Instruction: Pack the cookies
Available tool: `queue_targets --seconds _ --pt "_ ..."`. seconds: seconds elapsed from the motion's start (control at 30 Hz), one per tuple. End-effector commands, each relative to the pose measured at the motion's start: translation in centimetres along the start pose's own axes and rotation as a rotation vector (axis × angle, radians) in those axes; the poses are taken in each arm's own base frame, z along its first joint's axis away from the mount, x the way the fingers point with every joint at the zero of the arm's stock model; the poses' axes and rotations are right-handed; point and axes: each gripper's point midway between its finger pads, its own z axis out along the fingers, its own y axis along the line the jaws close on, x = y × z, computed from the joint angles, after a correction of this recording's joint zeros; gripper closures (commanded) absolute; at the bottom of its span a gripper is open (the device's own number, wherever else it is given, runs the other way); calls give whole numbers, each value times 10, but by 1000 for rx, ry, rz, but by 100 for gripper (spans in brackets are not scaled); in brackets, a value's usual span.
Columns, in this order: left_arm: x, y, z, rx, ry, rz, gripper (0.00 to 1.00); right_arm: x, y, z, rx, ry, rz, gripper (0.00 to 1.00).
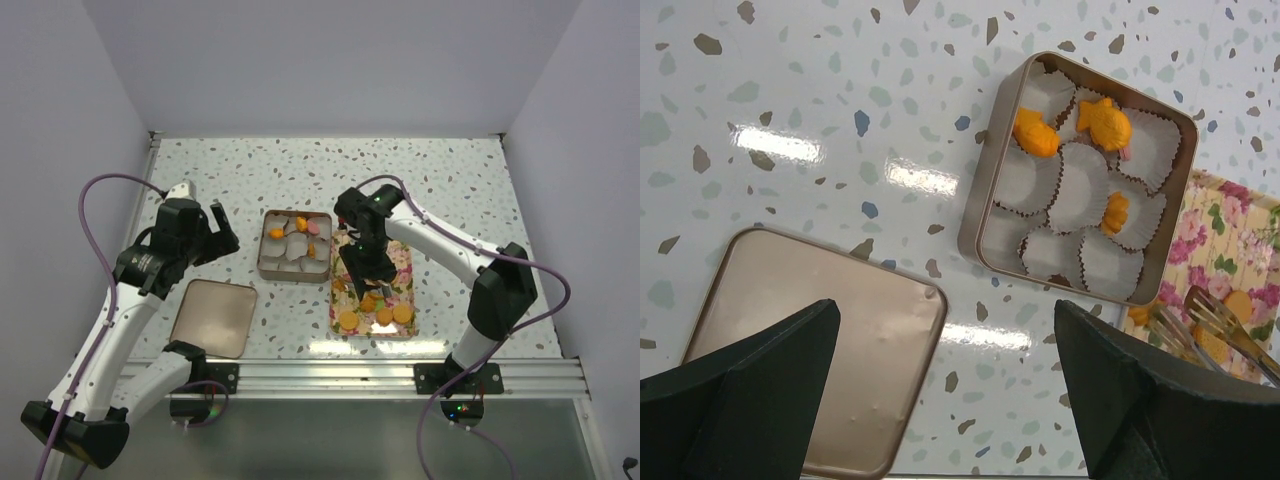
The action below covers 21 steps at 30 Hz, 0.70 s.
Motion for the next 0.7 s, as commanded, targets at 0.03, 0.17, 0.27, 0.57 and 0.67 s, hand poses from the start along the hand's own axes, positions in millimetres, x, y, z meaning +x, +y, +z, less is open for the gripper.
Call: queue_targets --seconds 0.03,0.17,0.27,0.57,0.67 --pt "-12 0 2 -2 -50 20 6 -8 17 -10 -58 -39 -11 49" --pt "-13 1 2 -7 -51 28 6 -7 17 -18 -58 -54 -11 49" --pt "-13 2 2 -13 -51 30 6 -5 15 -21 -48 -53 -12 49" --pt "-13 2 6 -22 -54 29 6 1 11 -7 -40 -12 -21 49" --pt "-12 2 8 -23 -47 28 5 2 10 -3 -36 1 -27 49"
